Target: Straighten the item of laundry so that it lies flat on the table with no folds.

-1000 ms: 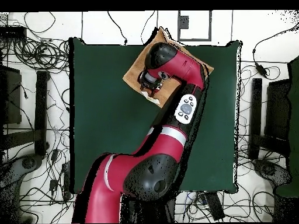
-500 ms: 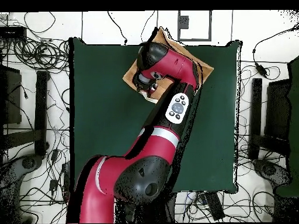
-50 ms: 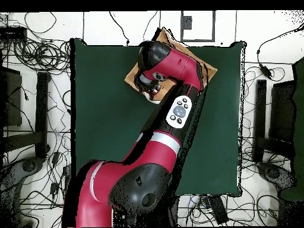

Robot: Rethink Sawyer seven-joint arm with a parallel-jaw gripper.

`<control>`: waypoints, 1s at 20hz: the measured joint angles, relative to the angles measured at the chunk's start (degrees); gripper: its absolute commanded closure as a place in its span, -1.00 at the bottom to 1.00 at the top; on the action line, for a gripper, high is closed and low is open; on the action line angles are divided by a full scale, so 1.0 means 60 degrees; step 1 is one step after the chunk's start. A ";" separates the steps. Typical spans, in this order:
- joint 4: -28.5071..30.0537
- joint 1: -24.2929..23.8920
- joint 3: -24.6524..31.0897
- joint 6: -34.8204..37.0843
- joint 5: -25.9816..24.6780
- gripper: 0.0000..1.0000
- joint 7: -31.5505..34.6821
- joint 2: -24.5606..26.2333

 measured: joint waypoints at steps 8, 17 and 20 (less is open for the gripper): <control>0.1132 0.0228 0.0079 0.0082 -0.0190 -1.00 0.0034 -0.0921; 0.2777 0.0242 0.0477 0.0175 -0.0557 -1.00 0.0034 -0.1887; 0.3565 0.0256 0.0614 0.0196 -0.0667 -1.00 0.0034 -0.2316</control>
